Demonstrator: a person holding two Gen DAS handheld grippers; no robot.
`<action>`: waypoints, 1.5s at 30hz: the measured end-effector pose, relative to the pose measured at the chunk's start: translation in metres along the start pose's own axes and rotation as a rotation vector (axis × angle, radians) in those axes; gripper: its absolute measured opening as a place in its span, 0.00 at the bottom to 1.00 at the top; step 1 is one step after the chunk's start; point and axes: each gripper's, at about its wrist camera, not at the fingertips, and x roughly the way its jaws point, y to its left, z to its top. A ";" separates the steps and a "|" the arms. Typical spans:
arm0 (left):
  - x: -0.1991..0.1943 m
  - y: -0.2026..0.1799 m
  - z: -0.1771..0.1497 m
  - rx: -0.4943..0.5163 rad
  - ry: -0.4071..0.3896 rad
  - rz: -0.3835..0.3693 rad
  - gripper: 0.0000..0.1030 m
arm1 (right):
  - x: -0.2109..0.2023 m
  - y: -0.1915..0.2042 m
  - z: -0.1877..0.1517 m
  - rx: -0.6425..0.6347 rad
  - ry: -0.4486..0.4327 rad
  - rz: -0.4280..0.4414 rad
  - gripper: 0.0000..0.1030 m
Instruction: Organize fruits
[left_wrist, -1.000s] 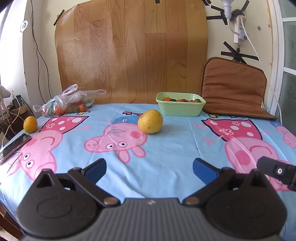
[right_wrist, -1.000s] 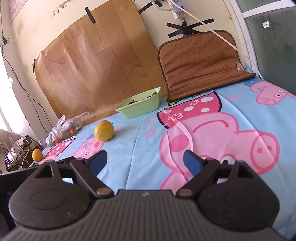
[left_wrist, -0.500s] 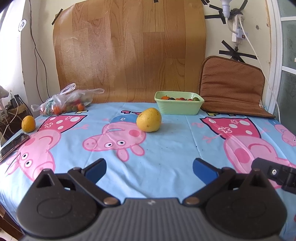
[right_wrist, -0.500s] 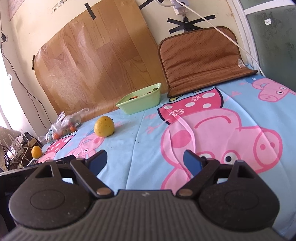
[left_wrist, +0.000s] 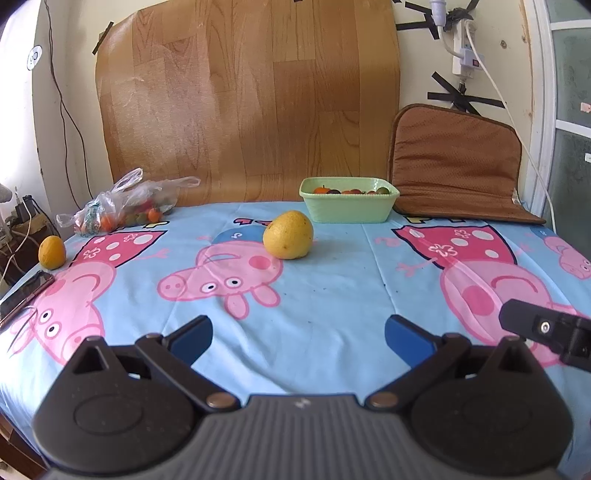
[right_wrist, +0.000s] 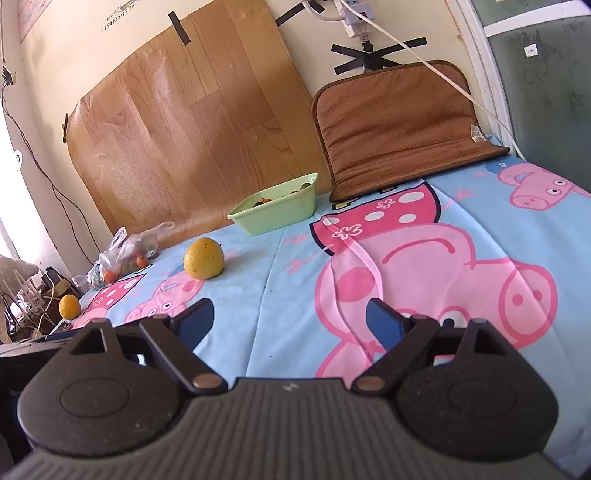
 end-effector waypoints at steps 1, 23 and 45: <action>0.000 -0.001 0.000 0.002 0.002 -0.003 1.00 | 0.001 -0.001 0.000 0.007 0.007 0.000 0.89; 0.000 -0.004 0.001 0.018 0.008 -0.010 1.00 | -0.008 0.001 0.002 -0.016 -0.037 0.023 0.88; 0.006 0.004 0.000 -0.008 0.033 0.022 1.00 | -0.003 0.002 -0.001 -0.024 -0.013 0.023 0.88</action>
